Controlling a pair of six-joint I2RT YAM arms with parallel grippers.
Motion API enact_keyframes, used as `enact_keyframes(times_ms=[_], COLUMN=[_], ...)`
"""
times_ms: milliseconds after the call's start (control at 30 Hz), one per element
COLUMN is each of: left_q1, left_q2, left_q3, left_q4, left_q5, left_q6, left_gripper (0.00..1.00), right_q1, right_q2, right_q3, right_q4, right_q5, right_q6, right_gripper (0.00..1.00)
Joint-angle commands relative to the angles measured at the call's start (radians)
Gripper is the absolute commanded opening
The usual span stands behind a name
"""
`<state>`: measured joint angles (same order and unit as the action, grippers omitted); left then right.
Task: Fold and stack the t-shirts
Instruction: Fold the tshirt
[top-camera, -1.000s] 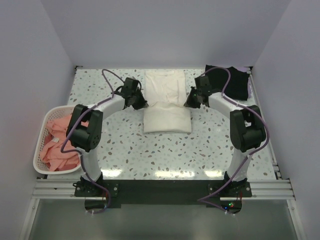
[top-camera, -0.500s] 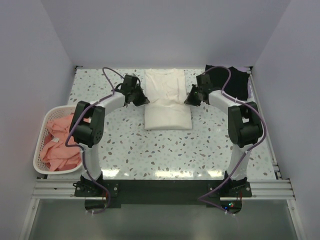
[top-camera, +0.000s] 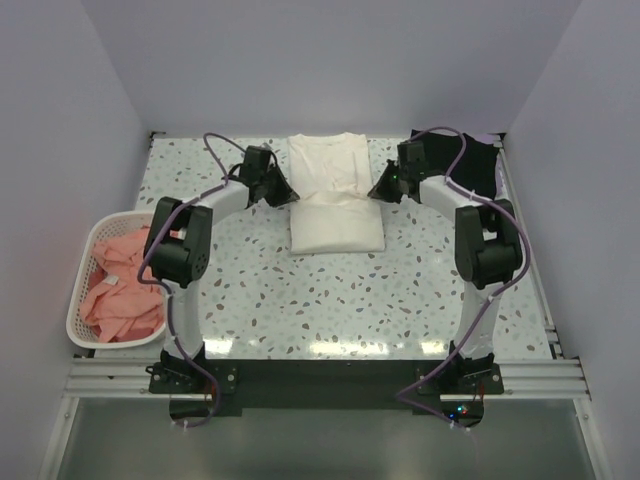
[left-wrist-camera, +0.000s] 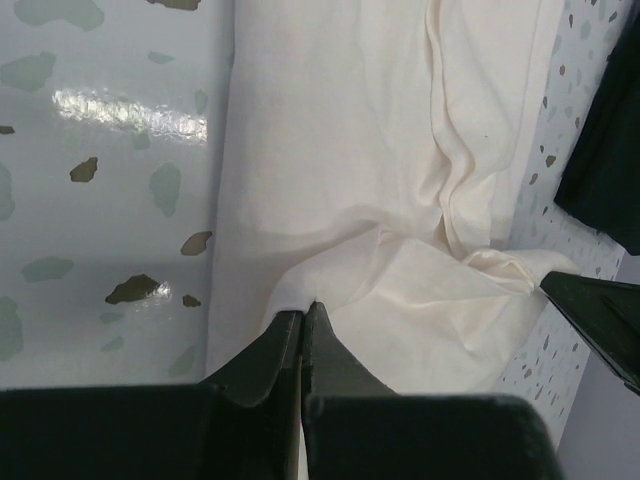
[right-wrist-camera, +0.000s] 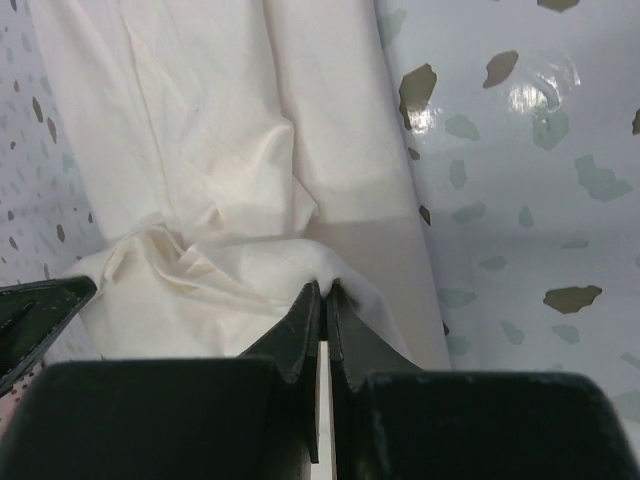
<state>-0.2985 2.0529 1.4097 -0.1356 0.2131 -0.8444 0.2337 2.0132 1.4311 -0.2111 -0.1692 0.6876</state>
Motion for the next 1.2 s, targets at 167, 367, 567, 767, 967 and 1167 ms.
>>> enact_keyframes(times_ms=[167, 367, 567, 767, 967, 1167], left_q1=[0.047, 0.084, 0.047, -0.109, -0.206, -0.24], left_q2=[0.043, -0.026, -0.144, -0.208, -0.154, -0.08], left_q3=[0.075, 0.049, -0.047, -0.116, -0.198, -0.238], left_q4=[0.178, 0.241, 0.222, 0.145, 0.198, 0.203], left_q5=[0.098, 0.147, 0.074, -0.04, -0.041, -0.064], left_q6=[0.05, 0.064, 0.031, -0.001, -0.032, -0.039], left_gripper=[0.26, 0.57, 0.6, 0.26, 0.0, 0.0], right_q1=[-0.043, -0.063, -0.047, 0.056, 0.147, 0.162], right_q2=[0.058, 0.012, -0.126, -0.217, -0.216, -0.148], right_q3=[0.071, 0.086, -0.006, -0.151, -0.238, -0.286], right_q4=[0.111, 0.102, 0.085, 0.147, 0.188, 0.177], right_q5=[-0.073, -0.098, -0.067, -0.061, -0.03, -0.024], right_q6=[0.015, -0.04, -0.066, -0.046, -0.046, -0.057], right_gripper=[0.12, 0.62, 0.71, 0.54, 0.45, 0.4])
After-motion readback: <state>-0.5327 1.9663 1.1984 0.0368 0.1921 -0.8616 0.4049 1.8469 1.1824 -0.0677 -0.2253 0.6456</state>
